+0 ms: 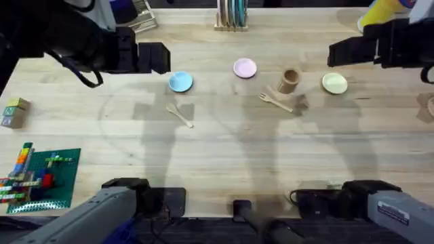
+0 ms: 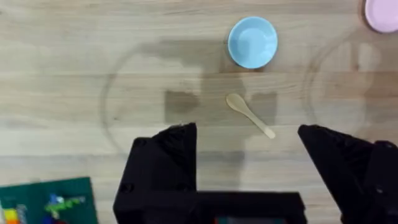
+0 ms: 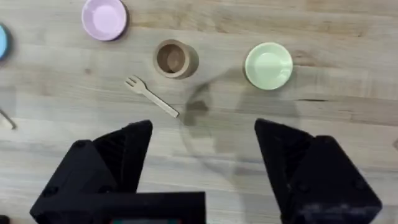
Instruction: Pick up a utensil and set it on the pink plate, then put the other utensil in the container.
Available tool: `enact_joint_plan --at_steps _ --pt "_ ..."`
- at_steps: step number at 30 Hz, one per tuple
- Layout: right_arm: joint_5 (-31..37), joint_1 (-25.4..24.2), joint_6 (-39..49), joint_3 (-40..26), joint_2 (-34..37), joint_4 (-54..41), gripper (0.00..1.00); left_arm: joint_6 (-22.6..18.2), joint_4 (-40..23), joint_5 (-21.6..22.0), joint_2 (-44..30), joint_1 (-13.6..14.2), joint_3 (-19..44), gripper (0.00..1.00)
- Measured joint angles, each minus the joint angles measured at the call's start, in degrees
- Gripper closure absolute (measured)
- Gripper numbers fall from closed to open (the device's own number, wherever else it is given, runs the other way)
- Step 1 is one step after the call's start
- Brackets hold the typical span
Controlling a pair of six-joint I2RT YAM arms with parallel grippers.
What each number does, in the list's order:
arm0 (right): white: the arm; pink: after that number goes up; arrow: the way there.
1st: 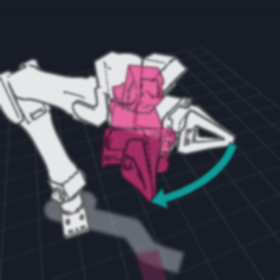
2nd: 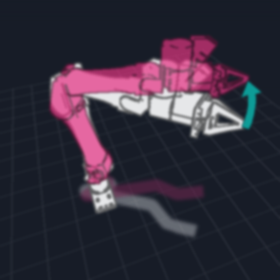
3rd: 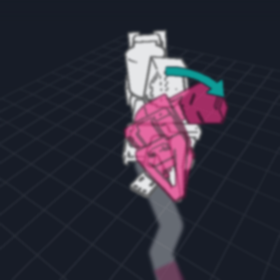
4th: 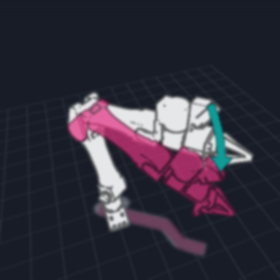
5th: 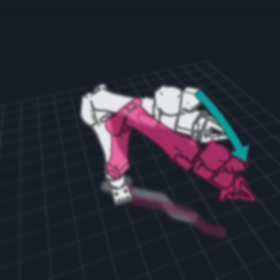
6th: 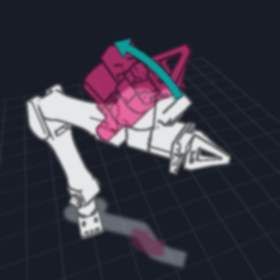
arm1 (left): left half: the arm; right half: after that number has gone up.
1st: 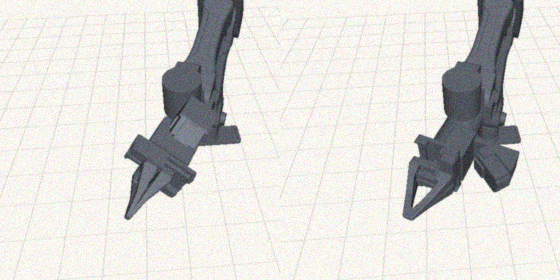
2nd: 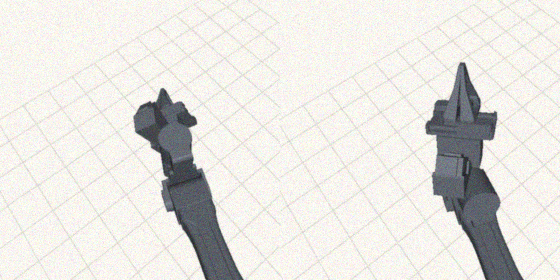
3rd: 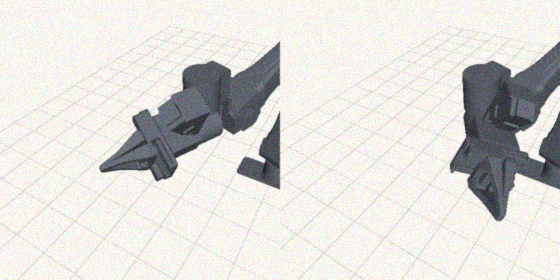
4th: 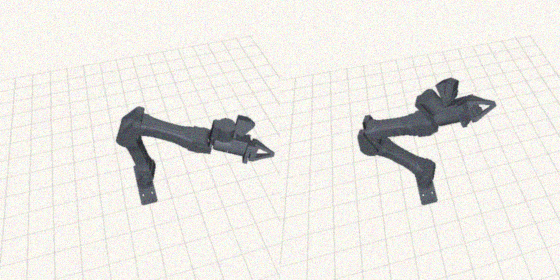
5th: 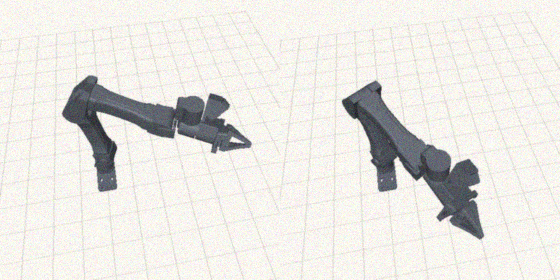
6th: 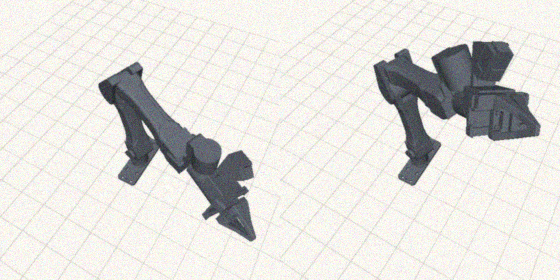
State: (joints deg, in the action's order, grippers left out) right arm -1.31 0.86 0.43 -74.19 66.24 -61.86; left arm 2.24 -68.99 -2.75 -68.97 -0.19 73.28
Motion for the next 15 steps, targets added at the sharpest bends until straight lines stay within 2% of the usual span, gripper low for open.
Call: enact_joint_plan --at_steps 3,6,11,15 --pt "0.0 0.0 0.0 0.0 0.0 0.1 0.004 7.0 -2.0 1.6 0.0 0.3 0.0 0.006" --pt "0.0 0.0 0.0 0.0 0.0 0.2 0.004 16.4 -5.0 4.3 0.0 1.8 0.0 0.005" --pt "0.0 0.0 0.0 0.0 0.0 0.7 0.004 31.6 -8.1 8.2 0.0 7.4 0.0 0.005" --pt "0.0 0.0 0.0 0.0 0.0 1.1 0.003 41.4 -8.0 9.4 -0.9 12.0 -0.2 0.006"
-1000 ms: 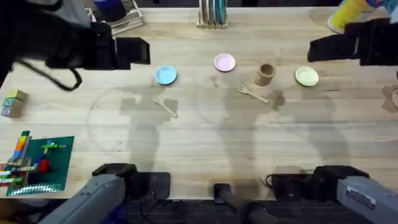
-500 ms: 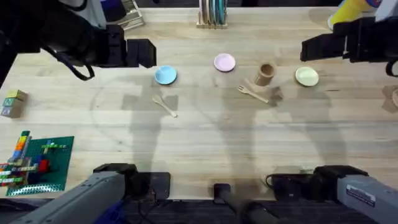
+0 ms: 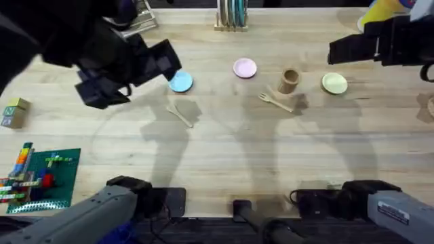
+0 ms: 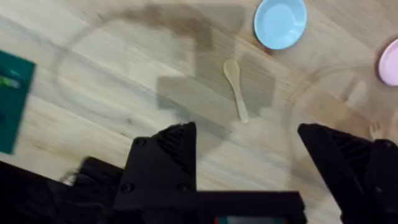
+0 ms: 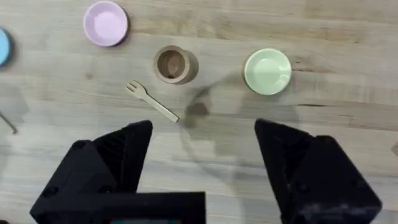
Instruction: Pick up a utensil and set it on the pink plate, then put the other utensil in the container.
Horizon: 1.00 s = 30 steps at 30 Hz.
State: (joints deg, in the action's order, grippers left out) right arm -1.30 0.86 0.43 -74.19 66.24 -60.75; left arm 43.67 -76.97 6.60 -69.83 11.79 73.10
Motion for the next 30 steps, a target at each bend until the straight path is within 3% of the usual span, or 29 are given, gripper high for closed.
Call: enact_joint_plan --at_steps 5,10,22,30 --pt "0.0 0.0 0.0 0.0 0.0 0.0 0.003 9.2 0.2 0.3 -3.3 4.2 -2.7 0.007" --pt "0.0 0.0 0.0 0.0 0.0 0.0 0.004 13.0 4.0 0.4 -5.5 7.1 -6.9 0.007" --pt "0.0 0.0 0.0 0.0 0.0 -0.2 0.004 15.1 19.2 -0.7 -5.5 8.2 -20.8 0.007" --pt "0.0 0.0 0.0 0.0 0.0 -0.6 0.004 15.1 24.1 -1.1 -5.5 7.8 -24.4 0.007"
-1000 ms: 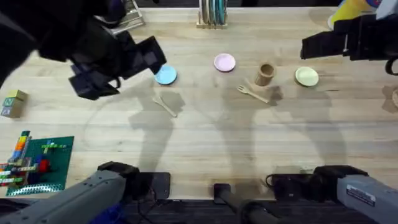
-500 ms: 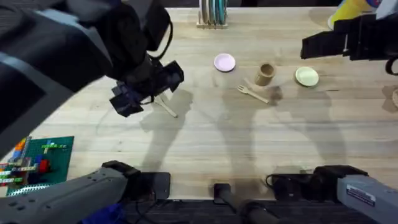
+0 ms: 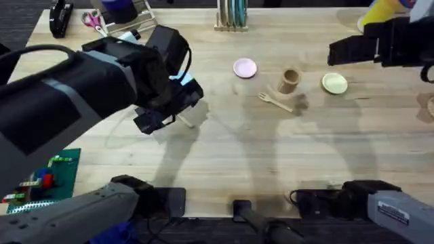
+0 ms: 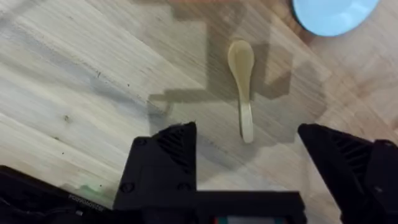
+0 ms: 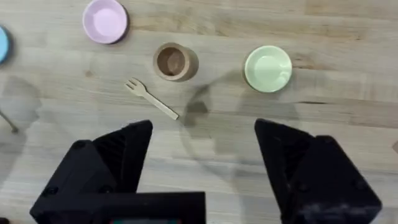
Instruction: Pick up a utensil and set it on the pink plate, then put the other utensil in the container.
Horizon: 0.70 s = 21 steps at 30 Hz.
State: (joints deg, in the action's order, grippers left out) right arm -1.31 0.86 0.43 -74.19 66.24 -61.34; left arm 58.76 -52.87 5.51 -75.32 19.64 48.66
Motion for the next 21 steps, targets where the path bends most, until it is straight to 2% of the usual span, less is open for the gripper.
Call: enact_joint_plan --at_steps 3,9,14,21 --pt "0.0 0.0 0.0 0.0 0.0 0.0 0.004 -0.5 0.6 -0.2 0.0 -1.6 -0.3 0.007" --pt "0.0 0.0 0.0 0.0 0.0 0.0 0.003 -4.0 2.4 -1.3 0.0 -4.7 -0.3 0.004" --pt "0.0 0.0 0.0 0.0 0.0 0.0 0.003 -5.5 2.7 -2.5 -0.6 -4.9 -0.3 0.004" --pt "0.0 0.0 0.0 0.0 0.0 -0.1 0.003 -5.8 4.4 -3.4 -8.3 -4.9 -0.3 0.034"
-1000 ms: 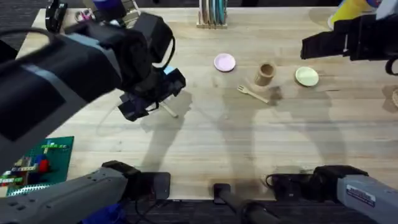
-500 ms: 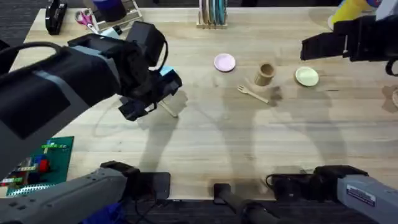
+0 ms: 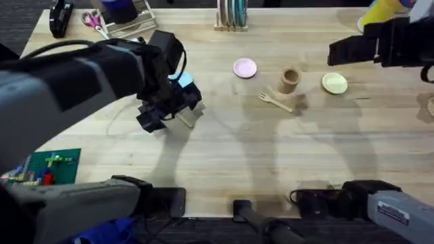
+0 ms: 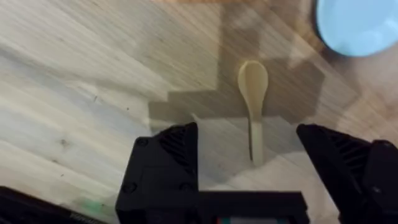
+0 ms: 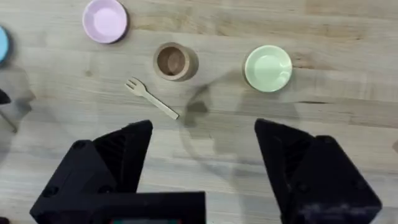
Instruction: Pick up a utensil and set it on the pink plate, then put the other utensil in the container.
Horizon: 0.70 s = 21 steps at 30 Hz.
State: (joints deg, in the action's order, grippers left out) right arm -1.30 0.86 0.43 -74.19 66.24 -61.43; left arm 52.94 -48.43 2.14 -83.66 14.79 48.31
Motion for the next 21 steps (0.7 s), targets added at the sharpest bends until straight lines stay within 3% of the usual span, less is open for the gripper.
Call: enact_joint_plan --at_steps 7,10,15,21 --pt "0.0 0.0 0.0 0.0 0.0 -0.3 0.003 0.4 1.1 0.6 -1.6 0.0 0.2 0.036" --pt "0.0 0.0 0.0 0.0 0.0 -0.3 0.003 0.5 0.8 0.7 -2.3 0.0 0.6 0.082" --pt "0.0 0.0 0.0 0.0 0.0 -0.3 0.004 0.4 0.9 0.6 -3.1 0.0 1.4 0.263" --pt "0.0 0.0 0.0 0.0 0.0 -0.3 0.003 0.6 2.0 0.2 -3.1 0.0 1.4 0.71"
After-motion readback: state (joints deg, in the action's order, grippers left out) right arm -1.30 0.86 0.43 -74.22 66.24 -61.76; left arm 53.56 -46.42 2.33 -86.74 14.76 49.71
